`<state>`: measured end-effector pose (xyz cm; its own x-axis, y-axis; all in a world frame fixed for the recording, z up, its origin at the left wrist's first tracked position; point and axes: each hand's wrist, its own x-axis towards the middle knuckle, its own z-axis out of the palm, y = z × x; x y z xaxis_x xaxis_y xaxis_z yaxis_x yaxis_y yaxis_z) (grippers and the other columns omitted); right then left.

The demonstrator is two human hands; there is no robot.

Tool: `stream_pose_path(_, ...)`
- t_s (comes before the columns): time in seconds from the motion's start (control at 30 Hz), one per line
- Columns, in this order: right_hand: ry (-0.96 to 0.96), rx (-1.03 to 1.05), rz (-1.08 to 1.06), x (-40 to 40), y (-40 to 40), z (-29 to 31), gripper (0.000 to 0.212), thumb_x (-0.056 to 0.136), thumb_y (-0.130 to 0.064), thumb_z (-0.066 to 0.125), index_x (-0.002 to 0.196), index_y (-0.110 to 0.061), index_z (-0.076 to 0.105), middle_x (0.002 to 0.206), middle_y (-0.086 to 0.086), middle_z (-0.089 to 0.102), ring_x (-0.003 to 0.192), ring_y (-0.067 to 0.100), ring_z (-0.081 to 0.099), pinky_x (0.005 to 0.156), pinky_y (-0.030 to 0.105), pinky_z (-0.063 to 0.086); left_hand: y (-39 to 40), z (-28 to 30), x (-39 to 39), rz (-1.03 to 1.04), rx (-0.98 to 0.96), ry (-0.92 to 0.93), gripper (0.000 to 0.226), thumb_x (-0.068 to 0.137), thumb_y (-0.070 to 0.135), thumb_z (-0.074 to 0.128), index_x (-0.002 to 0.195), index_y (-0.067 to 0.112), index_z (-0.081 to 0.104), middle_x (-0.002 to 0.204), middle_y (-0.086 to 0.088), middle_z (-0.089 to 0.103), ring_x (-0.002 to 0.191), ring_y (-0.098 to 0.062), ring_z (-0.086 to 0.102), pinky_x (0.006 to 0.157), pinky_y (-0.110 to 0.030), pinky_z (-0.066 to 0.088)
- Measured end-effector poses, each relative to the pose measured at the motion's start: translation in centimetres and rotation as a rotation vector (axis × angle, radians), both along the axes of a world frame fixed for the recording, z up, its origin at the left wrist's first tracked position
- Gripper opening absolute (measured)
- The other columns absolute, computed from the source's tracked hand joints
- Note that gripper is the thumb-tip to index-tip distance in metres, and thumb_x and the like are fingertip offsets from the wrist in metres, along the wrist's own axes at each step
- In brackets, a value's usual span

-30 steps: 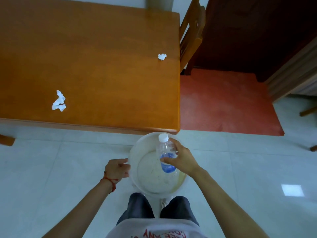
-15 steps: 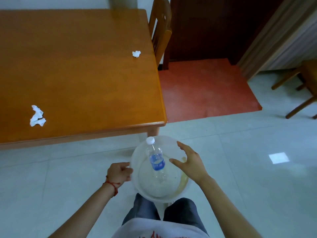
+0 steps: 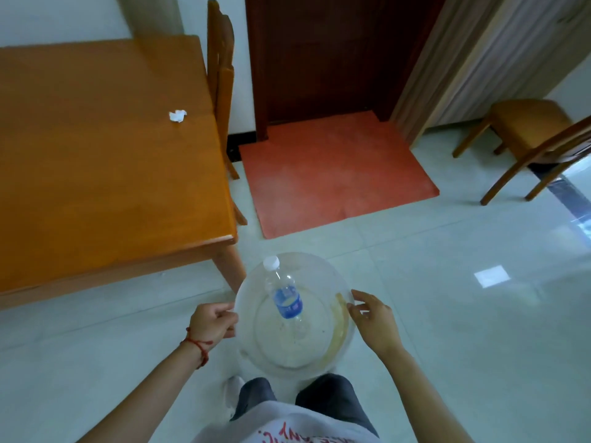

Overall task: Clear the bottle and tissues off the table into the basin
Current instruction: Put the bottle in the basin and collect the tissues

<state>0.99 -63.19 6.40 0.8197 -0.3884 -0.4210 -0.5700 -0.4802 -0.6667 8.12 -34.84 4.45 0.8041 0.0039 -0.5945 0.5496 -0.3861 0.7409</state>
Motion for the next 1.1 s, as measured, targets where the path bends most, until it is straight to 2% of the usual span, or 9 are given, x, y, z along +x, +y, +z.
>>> stream_pose_path(0.1, 0.000, 0.039, -0.009, 0.3, -4.0, 0.4, 0.027, 0.088, -0.021, 0.056, 0.114, -0.018, 0.061, 0.097, 0.003, 0.070, 0.078, 0.014, 0.063, 0.064, 0.016, 0.046, -4.0, 0.2, 0.3, -0.004, 0.007, -0.010, 0.034, 0.076, -0.006, 0.057, 0.109, -0.001, 0.065, 0.076, -0.013, 0.066, 0.064, -0.022, 0.060, 0.052, -0.017, 0.056)
stream_pose_path(0.2, -0.020, 0.051, -0.004, 0.9, -7.6, 1.0, 0.024, 0.088, -0.021, 0.057, 0.111, -0.019, 0.062, 0.075, -0.002, 0.067, 0.071, 0.009, 0.062, 0.060, 0.008, 0.043, -7.5, 0.4, 0.8, 0.012, 0.003, -0.014, 0.032, 0.077, -0.005, 0.057, 0.107, -0.002, 0.065, 0.074, -0.012, 0.065, 0.066, -0.023, 0.060, 0.050, -0.015, 0.055)
stream_pose_path(0.27, -0.021, 0.060, -0.002, 1.5, -9.6, 1.2, 0.023, 0.087, -0.019, 0.058, 0.110, -0.019, 0.063, 0.069, -0.006, 0.066, 0.071, 0.010, 0.063, 0.060, 0.008, 0.044, -9.5, 0.6, 1.2, 0.027, 0.005, -0.016, 0.033, 0.077, -0.004, 0.057, 0.109, -0.001, 0.064, 0.078, -0.013, 0.067, 0.072, -0.026, 0.062, 0.050, -0.014, 0.054)
stream_pose_path(0.37, -0.026, 0.072, -0.018, 3.0, -11.9, 1.3, 0.025, 0.086, -0.017, 0.060, 0.110, -0.018, 0.063, 0.069, -0.008, 0.066, 0.070, 0.006, 0.064, 0.059, 0.003, 0.044, -11.7, 1.0, 2.2, 0.031, 0.010, -0.020, 0.035, 0.078, -0.003, 0.057, 0.113, -0.001, 0.062, 0.092, -0.020, 0.067, 0.078, -0.027, 0.063, 0.048, -0.011, 0.052)
stream_pose_path(0.5, -0.044, 0.088, -0.008, 6.5, -14.0, 1.4, 0.024, 0.084, -0.011, 0.060, 0.107, -0.016, 0.065, 0.070, -0.015, 0.063, 0.058, -0.011, 0.058, 0.056, -0.003, 0.041, -13.6, 1.3, 4.8, 0.031, 0.034, -0.017, 0.036, 0.080, 0.001, 0.058, 0.116, 0.000, 0.061, 0.091, -0.020, 0.068, 0.072, -0.020, 0.063, 0.049, -0.010, 0.052)
stream_pose_path(0.77, -0.063, 0.090, 0.023, 17.0, -16.8, 0.7, 0.026, 0.083, -0.005, 0.059, 0.106, -0.015, 0.066, 0.071, -0.016, 0.063, 0.055, -0.009, 0.058, 0.054, -0.001, 0.041, -16.9, 1.0, 14.3, 0.054, 0.058, -0.033, 0.034, 0.082, -0.005, 0.053, 0.115, -0.004, 0.060, 0.081, -0.017, 0.061, 0.062, -0.014, 0.055, 0.041, -0.005, 0.043)
stream_pose_path(0.83, -0.058, 0.086, 0.050, 20.3, -17.4, 0.9, 0.025, 0.083, -0.006, 0.059, 0.105, -0.017, 0.066, 0.071, -0.016, 0.063, 0.058, -0.005, 0.061, 0.055, 0.003, 0.044, -17.5, 1.2, 17.2, 0.061, 0.061, -0.044, 0.033, 0.081, -0.007, 0.053, 0.112, -0.004, 0.061, 0.079, -0.014, 0.061, 0.063, -0.013, 0.054, 0.040, -0.004, 0.042)
stream_pose_path(0.97, -0.035, 0.078, 0.087, 26.3, -17.9, 1.8, 0.024, 0.084, -0.010, 0.057, 0.094, -0.031, 0.067, 0.068, -0.007, 0.066, 0.068, 0.018, 0.065, 0.068, 0.029, 0.051, -18.0, 1.6, 22.2, 0.078, 0.067, -0.039, 0.032, 0.079, -0.005, 0.055, 0.109, -0.001, 0.066, 0.080, -0.014, 0.066, 0.069, -0.021, 0.061, 0.045, -0.006, 0.047)
stream_pose_path(1.1, -0.052, 0.073, 0.149, 31.7, -18.5, 2.1, 0.024, 0.084, -0.008, 0.058, 0.097, -0.027, 0.064, 0.067, -0.012, 0.063, 0.055, -0.005, 0.059, 0.054, 0.006, 0.045, -18.1, 1.9, 26.1, 0.155, 0.038, -0.003, 0.033, 0.077, -0.005, 0.056, 0.108, 0.003, 0.066, 0.082, -0.013, 0.068, 0.077, -0.026, 0.065, 0.052, -0.012, 0.054)
